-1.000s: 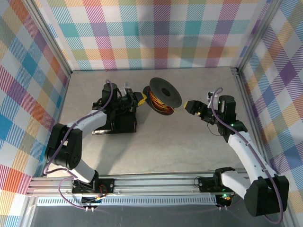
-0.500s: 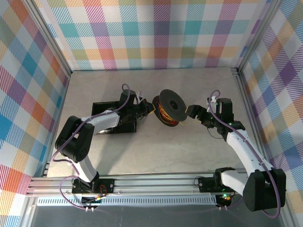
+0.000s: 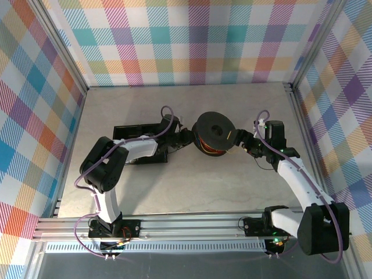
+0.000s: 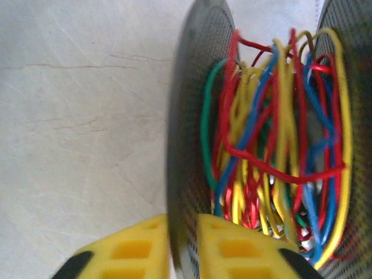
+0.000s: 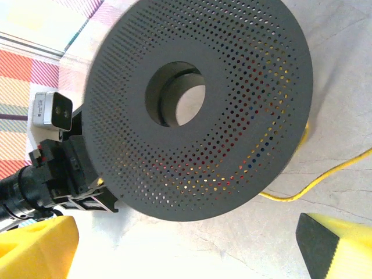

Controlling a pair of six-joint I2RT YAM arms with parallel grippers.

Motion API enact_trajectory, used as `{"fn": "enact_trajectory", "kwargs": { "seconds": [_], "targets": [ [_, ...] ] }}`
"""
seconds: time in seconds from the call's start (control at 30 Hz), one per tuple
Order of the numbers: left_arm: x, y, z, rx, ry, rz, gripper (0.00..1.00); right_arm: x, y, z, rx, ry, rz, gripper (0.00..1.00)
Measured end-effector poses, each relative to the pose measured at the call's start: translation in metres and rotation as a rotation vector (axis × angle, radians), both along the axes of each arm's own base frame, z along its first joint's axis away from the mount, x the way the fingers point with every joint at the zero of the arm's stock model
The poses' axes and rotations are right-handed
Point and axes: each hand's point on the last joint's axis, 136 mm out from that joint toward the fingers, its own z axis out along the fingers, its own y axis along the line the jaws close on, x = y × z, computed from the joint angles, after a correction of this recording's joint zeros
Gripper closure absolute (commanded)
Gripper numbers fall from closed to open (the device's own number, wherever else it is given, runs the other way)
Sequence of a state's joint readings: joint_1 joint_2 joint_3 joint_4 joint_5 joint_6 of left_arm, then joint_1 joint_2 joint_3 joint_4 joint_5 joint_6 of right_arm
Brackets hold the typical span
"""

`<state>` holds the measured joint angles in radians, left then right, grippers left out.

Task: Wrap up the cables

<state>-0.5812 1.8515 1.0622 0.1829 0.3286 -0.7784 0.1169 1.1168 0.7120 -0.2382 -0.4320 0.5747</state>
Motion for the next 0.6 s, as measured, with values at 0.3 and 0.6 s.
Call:
{"fn": "enact_trajectory", "kwargs": {
  "seconds": [0.3,0.6],
  "targets": [
    [-0.01,0.031,-0.006,0.195,0.027,0.07,0.13,-0.003,0.0,-0.003,-0.013,0.005,0.016,0.03],
    [-0.032,0.048,0.098,0.241,-0.231,0.097,0.0,-0.016,-0.004,0.022,-0.037,-0.122,0.03,0.01]
  ]
}}
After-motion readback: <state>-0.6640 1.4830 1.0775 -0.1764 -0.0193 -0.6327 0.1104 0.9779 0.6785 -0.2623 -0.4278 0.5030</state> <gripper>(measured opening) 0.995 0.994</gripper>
